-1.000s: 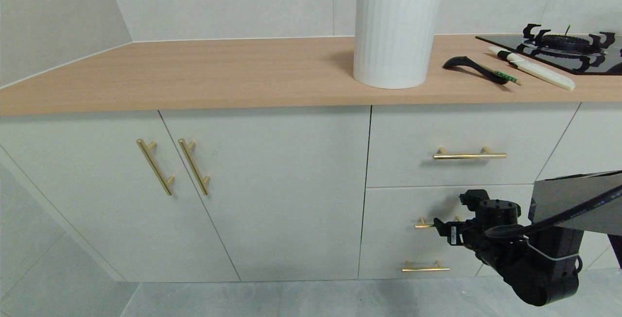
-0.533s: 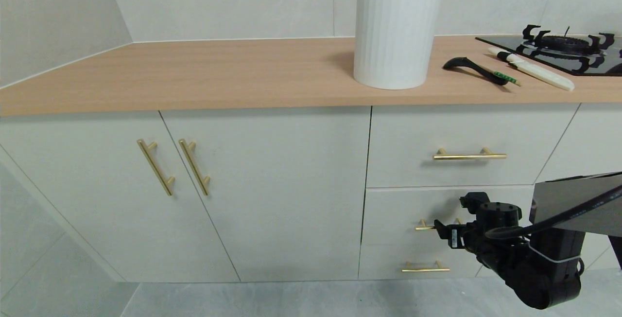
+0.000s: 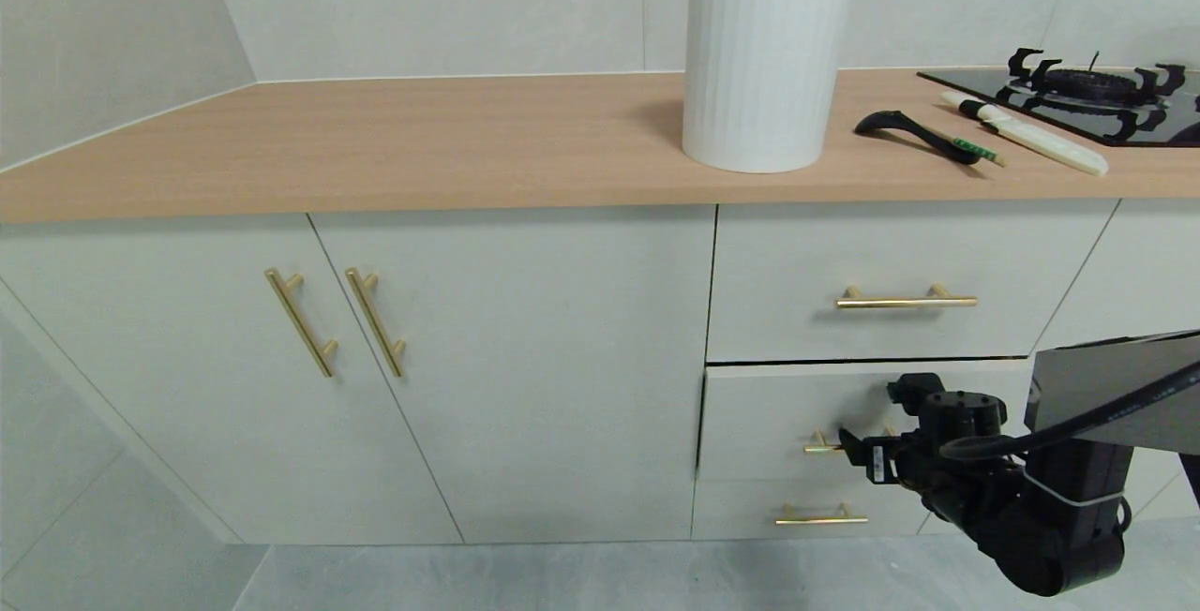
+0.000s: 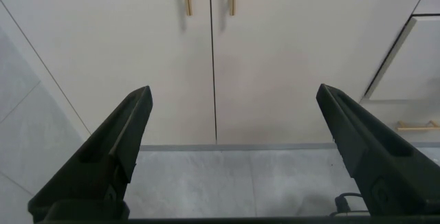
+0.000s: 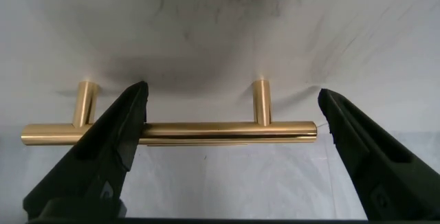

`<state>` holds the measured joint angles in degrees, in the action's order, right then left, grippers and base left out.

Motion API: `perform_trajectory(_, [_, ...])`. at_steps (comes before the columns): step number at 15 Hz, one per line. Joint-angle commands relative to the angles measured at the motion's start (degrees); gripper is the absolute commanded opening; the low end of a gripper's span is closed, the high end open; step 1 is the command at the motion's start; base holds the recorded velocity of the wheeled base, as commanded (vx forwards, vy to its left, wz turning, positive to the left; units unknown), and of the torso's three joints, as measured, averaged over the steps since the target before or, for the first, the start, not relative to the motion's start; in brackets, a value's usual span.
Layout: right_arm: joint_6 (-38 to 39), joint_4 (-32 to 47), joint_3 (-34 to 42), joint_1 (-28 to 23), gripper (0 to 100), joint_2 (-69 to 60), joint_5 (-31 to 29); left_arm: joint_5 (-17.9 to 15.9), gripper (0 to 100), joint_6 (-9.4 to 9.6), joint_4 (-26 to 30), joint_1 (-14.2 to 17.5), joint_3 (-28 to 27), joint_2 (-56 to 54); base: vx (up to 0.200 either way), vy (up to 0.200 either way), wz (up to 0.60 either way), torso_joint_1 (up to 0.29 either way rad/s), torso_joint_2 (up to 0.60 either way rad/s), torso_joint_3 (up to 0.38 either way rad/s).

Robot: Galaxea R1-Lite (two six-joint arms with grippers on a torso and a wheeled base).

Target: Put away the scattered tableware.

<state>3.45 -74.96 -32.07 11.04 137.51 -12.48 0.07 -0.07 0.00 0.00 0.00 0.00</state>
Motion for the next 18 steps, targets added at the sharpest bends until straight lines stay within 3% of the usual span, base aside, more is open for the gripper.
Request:
perform_trajectory(1, [0.0, 3.9, 1.7, 0.0, 100, -4.7, 0.5, 0.0, 100, -0.01, 0.0, 0.0, 0.0, 0.0, 0.0, 0.0, 0.0, 0.0, 0.0, 0.0])
perform_trajectory(3, [0.0, 8.0, 2.2, 0.0, 100, -8.0, 0.7, 0.0, 100, -0.01, 0.0, 0.0, 0.0, 0.0, 0.0, 0.0, 0.0, 0.0, 0.0, 0.0])
perform_trajectory(7, [-0.1, 38.6, 2.4, 1.1, 100, -32.4, 6.9, 0.0, 100, -0.01, 0.0, 0.0, 0.0, 0.0, 0.0, 0.0, 0.0, 0.0, 0.0, 0.0])
perform_trajectory(8, [-0.1, 40.9, 1.9, 1.3, 100, -34.2, 7.4, 0.0, 100, -0.01, 0.0, 0.0, 0.0, 0.0, 0.0, 0.0, 0.0, 0.0, 0.0, 0.0])
perform_trajectory(9, [0.0, 49.4, 0.3, 2.6, 100, -40.5, 8.6, 0.0, 100, -0.01, 0.0, 0.0, 0.0, 0.0, 0.0, 0.0, 0.0, 0.0, 0.0, 0.0])
perform_trajectory(14, [0.5, 51.3, -0.3, 5.6, 100, -46.0, 8.3, 0.0, 100, -0.01, 0.0, 0.0, 0.0, 0.0, 0.0, 0.0, 0.0, 0.0, 0.0, 0.0])
perform_trajectory(18, [1.5, 43.7, 0.4, 5.6, 100, -41.6, 7.9, 0.0, 100, -0.01, 0.0, 0.0, 0.0, 0.0, 0.0, 0.0, 0.0, 0.0, 0.0, 0.0])
